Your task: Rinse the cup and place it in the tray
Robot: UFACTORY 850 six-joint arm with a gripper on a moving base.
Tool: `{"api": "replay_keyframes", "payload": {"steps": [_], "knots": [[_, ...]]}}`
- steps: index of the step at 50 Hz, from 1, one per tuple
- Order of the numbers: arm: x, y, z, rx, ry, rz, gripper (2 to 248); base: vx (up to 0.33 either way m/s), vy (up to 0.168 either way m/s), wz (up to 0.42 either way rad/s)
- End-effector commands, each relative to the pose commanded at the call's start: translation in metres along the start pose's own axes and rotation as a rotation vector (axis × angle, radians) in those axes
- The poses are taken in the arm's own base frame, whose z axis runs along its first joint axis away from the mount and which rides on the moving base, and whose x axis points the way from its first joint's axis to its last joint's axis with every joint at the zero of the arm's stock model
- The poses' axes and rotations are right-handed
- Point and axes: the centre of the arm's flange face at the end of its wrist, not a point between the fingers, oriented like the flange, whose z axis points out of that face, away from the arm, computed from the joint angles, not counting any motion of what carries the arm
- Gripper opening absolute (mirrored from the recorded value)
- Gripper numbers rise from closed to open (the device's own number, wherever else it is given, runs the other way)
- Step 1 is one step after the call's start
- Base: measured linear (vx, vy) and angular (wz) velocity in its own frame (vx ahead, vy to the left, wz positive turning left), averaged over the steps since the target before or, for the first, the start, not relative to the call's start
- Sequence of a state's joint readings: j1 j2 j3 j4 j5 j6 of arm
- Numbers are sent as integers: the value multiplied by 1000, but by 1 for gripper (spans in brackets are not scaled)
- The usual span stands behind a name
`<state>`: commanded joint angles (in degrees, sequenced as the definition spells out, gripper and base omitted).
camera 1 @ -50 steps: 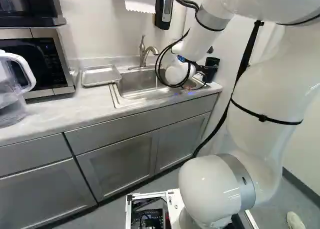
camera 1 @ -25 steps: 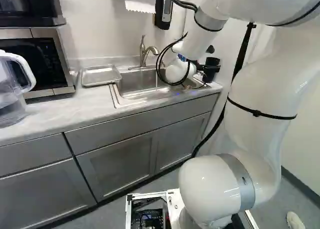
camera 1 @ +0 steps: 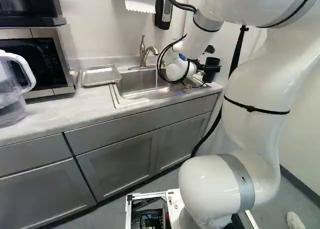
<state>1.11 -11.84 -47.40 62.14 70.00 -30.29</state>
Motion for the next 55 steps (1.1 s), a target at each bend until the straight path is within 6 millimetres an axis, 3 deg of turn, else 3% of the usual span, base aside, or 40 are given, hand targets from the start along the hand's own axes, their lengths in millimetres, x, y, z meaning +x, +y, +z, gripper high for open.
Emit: {"api": "replay_keyframes", "payload": {"steps": [33, 55], "knots": [[-1, -9, 20, -23, 5, 7, 247, 0, 0, 0], [-25, -5, 35, -50, -21, -29, 247, 0, 0, 0]]}}
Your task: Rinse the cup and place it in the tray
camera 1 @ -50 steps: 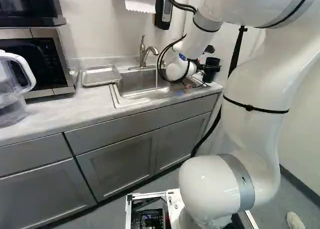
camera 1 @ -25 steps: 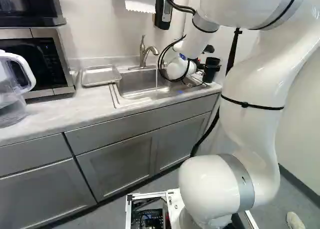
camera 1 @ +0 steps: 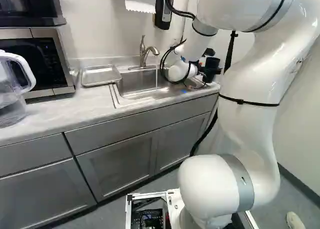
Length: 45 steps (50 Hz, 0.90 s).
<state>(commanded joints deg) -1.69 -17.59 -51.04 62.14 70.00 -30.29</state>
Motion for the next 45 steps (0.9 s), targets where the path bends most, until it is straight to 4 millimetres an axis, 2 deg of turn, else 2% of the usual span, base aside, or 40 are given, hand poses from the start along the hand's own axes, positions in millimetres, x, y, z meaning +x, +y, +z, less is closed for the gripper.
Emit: {"api": "replay_keyframes", "payload": {"steps": [15, 27, 28, 32, 33, 38, 39, 43, 44, 45], "knots": [[-2, 1, 13, -21, -1, 0, 247, 0, 0, 0], [-2, 2, 13, -22, -1, 0, 247, 0, 0, 0], [-2, 2, 13, -22, -1, 0, 225, 0, 0, 0], [-2, 2, 13, -22, -1, 0, 225, 0, 0, 0], [-2, 2, 13, -22, -1, 0, 187, 0, 0, 0], [-2, 2, 13, -22, -1, 0, 187, 0, 0, 0], [-2, 2, 13, -22, -1, 0, 149, 0, 0, 0], [-2, 1, 13, -21, -1, 0, 149, 0, 0, 0], [-2, 1, 13, -21, -1, 0, 126, 0, 0, 0], [-2, 1, 12, -21, -1, 0, 126, 0, 0, 0]]}}
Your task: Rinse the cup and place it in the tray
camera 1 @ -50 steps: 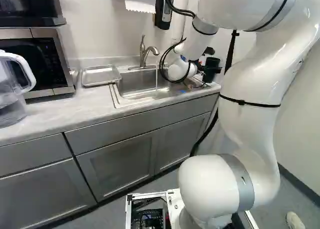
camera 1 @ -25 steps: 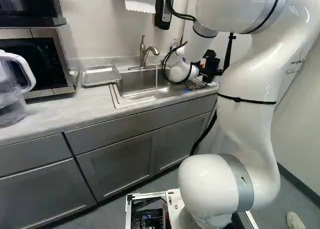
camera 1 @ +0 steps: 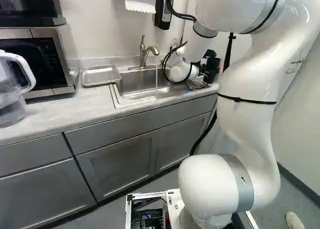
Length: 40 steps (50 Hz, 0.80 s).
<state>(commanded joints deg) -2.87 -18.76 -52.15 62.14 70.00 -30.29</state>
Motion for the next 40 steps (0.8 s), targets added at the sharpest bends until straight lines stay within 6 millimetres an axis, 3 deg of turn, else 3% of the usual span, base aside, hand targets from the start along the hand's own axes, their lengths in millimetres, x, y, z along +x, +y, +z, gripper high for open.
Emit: {"api": "replay_keyframes", "payload": {"steps": [14, 40], "knots": [[3, -1, -6, 10, 3, 3, 125, 0, 0, 0], [34, -2, -17, 30, 36, 53, 125, 0, 0, 0]]}}
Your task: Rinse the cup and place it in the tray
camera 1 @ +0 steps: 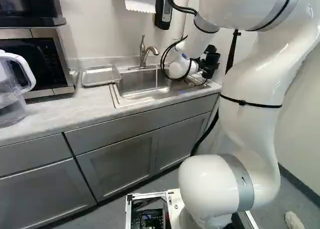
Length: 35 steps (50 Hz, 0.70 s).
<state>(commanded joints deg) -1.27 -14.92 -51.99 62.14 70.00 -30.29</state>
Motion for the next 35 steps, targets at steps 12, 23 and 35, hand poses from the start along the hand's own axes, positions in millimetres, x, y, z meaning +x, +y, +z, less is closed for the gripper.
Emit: {"api": "replay_keyframes", "payload": {"steps": [12, 23, 35], "knots": [[13, -3, -8, 26, -2, 24, 125, 0, 0, 0], [25, -8, -15, 69, -12, 40, 125, 0, 0, 0], [38, -13, -17, 120, -15, 51, 125, 0, 0, 0]]}}
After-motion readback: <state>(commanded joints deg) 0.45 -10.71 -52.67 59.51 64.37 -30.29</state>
